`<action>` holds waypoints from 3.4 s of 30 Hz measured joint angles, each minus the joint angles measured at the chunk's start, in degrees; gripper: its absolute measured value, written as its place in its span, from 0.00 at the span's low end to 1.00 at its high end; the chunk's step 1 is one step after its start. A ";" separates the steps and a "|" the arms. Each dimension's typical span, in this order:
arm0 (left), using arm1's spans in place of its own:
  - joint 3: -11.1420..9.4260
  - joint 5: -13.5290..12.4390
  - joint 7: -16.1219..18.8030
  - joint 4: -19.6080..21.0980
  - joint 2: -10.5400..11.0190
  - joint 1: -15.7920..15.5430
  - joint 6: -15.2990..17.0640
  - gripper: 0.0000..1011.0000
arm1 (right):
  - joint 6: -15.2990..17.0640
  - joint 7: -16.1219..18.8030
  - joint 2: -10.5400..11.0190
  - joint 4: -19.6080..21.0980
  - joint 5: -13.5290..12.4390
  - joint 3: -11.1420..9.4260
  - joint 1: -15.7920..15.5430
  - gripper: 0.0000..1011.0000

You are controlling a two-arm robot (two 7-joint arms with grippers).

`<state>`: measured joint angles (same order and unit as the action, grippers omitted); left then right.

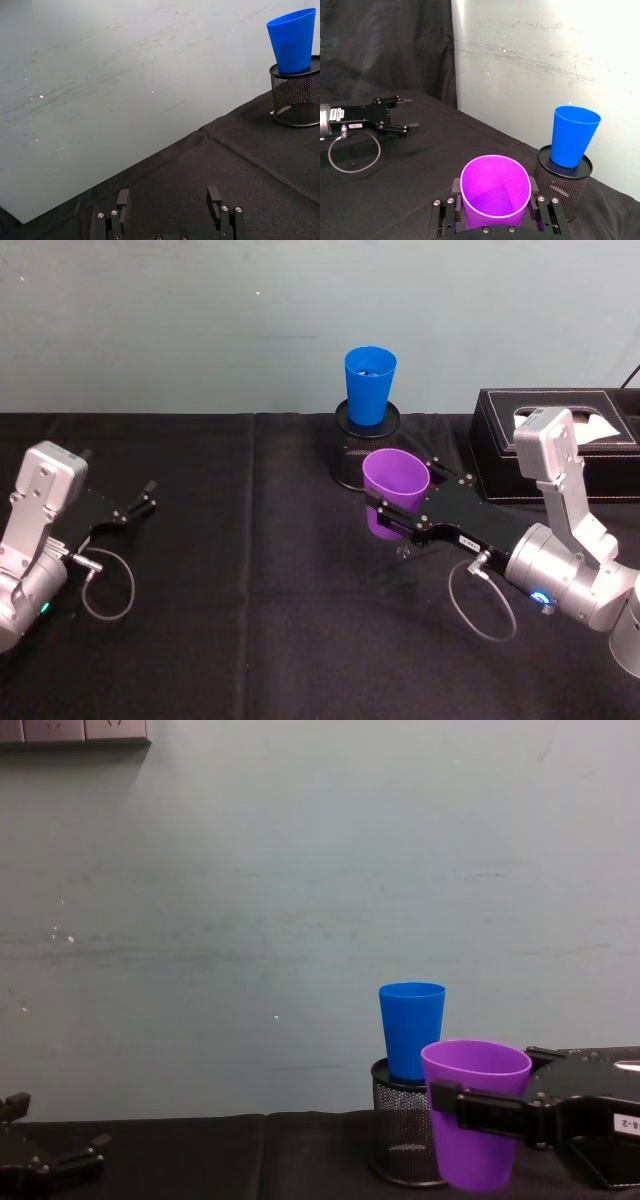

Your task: Pick up one cup with a gripper and tap it against the other cup.

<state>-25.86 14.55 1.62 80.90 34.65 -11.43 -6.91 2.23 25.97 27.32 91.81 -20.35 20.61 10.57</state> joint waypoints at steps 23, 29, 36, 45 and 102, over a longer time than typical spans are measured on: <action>0.00 0.00 0.00 0.00 0.00 0.00 0.00 0.99 | 0.00 0.00 0.00 0.00 0.00 0.00 0.00 0.73; 0.00 0.00 0.00 0.00 0.00 0.00 0.00 0.99 | 0.00 0.00 0.00 0.00 0.00 0.00 0.00 0.73; 0.00 0.00 0.00 0.00 0.00 0.00 0.00 0.99 | 0.00 0.00 0.00 0.00 0.00 0.00 0.00 0.73; 0.00 0.00 0.00 0.00 0.00 0.00 0.00 0.99 | 0.00 0.00 0.00 0.00 0.00 0.00 0.00 0.73; 0.00 0.00 0.00 0.00 0.00 0.00 0.00 0.99 | 7.68 -0.64 -9.20 -20.74 -3.01 2.92 19.07 0.73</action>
<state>-25.86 14.55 1.62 80.90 34.65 -11.43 -6.91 9.91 25.33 18.12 71.07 -23.36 23.53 29.64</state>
